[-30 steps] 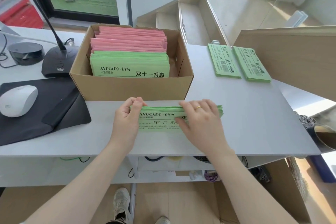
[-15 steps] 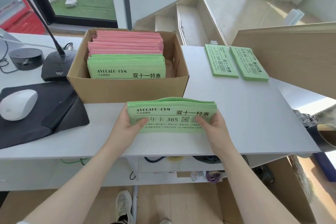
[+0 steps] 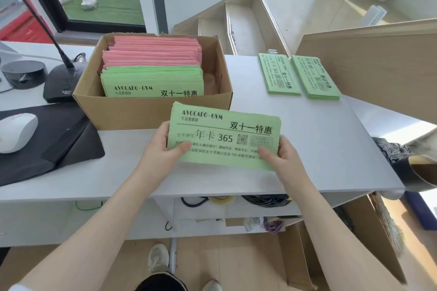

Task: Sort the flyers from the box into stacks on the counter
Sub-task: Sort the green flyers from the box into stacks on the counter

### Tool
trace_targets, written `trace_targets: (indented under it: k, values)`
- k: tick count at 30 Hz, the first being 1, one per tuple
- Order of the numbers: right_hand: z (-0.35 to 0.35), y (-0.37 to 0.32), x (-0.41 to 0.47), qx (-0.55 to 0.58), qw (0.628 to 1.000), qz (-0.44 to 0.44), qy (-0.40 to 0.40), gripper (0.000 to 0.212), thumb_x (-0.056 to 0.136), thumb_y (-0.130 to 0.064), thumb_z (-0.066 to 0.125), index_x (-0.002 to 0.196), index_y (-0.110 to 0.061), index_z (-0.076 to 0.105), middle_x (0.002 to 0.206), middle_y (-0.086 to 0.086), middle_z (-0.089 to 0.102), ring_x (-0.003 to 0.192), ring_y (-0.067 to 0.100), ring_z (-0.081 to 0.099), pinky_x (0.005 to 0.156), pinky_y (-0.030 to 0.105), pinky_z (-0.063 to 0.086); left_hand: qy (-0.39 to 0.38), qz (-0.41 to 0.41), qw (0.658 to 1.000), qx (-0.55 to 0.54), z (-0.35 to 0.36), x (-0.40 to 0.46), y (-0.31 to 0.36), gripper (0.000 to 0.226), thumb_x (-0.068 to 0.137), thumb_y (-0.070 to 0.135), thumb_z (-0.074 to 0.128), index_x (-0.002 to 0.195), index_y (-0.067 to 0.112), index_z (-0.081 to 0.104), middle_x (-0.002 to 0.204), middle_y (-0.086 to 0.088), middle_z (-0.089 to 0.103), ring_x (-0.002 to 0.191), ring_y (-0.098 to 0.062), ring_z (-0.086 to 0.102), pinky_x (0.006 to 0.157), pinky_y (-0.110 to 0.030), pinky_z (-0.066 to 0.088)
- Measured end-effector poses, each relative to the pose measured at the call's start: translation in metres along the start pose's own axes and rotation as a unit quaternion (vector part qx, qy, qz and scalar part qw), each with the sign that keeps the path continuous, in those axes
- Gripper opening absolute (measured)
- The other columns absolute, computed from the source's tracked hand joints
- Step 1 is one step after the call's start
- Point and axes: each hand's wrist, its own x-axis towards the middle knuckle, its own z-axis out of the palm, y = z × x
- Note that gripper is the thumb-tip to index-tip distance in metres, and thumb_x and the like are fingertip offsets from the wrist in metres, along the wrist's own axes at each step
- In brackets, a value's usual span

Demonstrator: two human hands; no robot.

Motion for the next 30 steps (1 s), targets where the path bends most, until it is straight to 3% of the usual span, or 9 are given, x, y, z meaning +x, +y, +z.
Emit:
trace_targets:
  k: [4,7,11,14,17,21,24,27,30]
  values:
    - [-0.024,-0.009,-0.015,0.062,0.997,0.000,0.046,0.017,0.093,-0.006,0.051,0.106,-0.016,0.049,0.096,0.006,0.069,0.053,0.018,0.060,0.041,0.023,0.037,-0.012,-0.024,0.992,-0.125,0.036,-0.001,0.011,0.028,0.087,0.000,0.057,0.105,0.020,0.057,0.098,0.004,0.072,0.087,-0.013,0.068,0.075,-0.028,0.055]
    - [-0.040,-0.011,-0.023,0.127,0.986,0.006,0.106,0.016,0.093,-0.005,0.049,0.100,-0.019,0.050,0.090,0.002,0.068,0.046,0.016,0.056,0.040,0.022,0.041,0.018,-0.044,0.976,-0.213,0.073,0.005,0.012,0.017,0.089,0.007,0.055,0.099,0.019,0.058,0.092,0.004,0.071,0.081,-0.013,0.064,0.068,-0.024,0.053]
    - [-0.057,-0.011,-0.023,0.186,0.965,0.003,0.187,0.017,0.094,-0.007,0.048,0.101,-0.023,0.050,0.087,-0.003,0.068,0.053,0.013,0.060,0.051,0.024,0.051,-0.047,-0.074,0.938,-0.335,0.131,0.014,0.016,0.024,0.093,0.009,0.048,0.111,0.024,0.050,0.103,0.001,0.066,0.096,-0.022,0.062,0.088,-0.035,0.050]
    - [-0.067,-0.009,-0.014,0.197,0.952,0.001,0.233,0.016,0.094,-0.009,0.049,0.105,-0.022,0.049,0.092,0.000,0.067,0.052,0.015,0.059,0.050,0.023,0.051,-0.080,-0.080,0.943,-0.313,0.176,0.026,0.023,0.048,0.096,0.008,0.044,0.133,0.033,0.027,0.113,-0.001,0.062,0.105,-0.025,0.060,0.095,-0.043,0.047]
    - [-0.077,-0.004,0.000,0.165,0.949,0.002,0.269,0.015,0.094,-0.012,0.050,0.104,-0.022,0.049,0.097,0.003,0.068,0.054,0.017,0.063,0.051,0.023,0.052,-0.069,-0.075,0.960,-0.259,0.210,0.046,0.027,0.051,0.097,0.004,0.040,0.129,0.037,0.018,0.126,-0.001,0.056,0.114,-0.021,0.057,0.092,-0.039,0.050]
    - [-0.101,-0.006,0.029,0.106,0.953,0.013,0.282,0.021,0.089,-0.010,0.059,0.100,-0.024,0.049,0.107,-0.001,0.065,0.092,0.012,0.064,0.071,0.021,0.050,-0.050,-0.078,0.971,-0.222,0.231,0.093,0.033,0.056,0.096,-0.002,0.035,0.135,0.032,0.015,0.126,0.003,0.053,0.108,-0.015,0.058,0.080,-0.034,0.055]
    - [-0.129,-0.013,0.054,0.096,0.953,0.021,0.287,0.036,0.083,-0.009,0.066,0.109,-0.022,0.045,0.107,0.001,0.062,0.099,0.016,0.059,0.083,0.028,0.048,-0.069,-0.076,0.978,-0.180,0.238,0.127,0.041,0.060,0.094,-0.003,0.034,0.138,0.034,0.015,0.120,0.006,0.055,0.108,-0.017,0.058,0.083,-0.039,0.054]
    - [-0.158,-0.026,0.077,0.022,0.966,0.021,0.258,0.038,0.085,-0.011,0.064,0.118,-0.025,0.051,0.099,0.002,0.062,0.084,0.016,0.059,0.070,0.020,0.048,-0.102,-0.048,0.986,-0.122,0.246,0.156,0.048,0.057,0.094,-0.001,0.034,0.135,0.033,0.016,0.121,0.005,0.055,0.109,-0.016,0.058,0.090,-0.043,0.051]
    - [-0.177,-0.039,0.100,-0.020,0.980,0.025,0.196,0.030,0.087,-0.013,0.062,0.116,-0.018,0.061,0.088,0.005,0.069,0.072,0.009,0.064,0.057,0.013,0.047,-0.121,-0.036,0.990,-0.070,0.261,0.177,0.055,0.059,0.095,0.001,0.033,0.138,0.034,0.009,0.121,0.005,0.056,0.102,-0.011,0.058,0.079,-0.030,0.050]
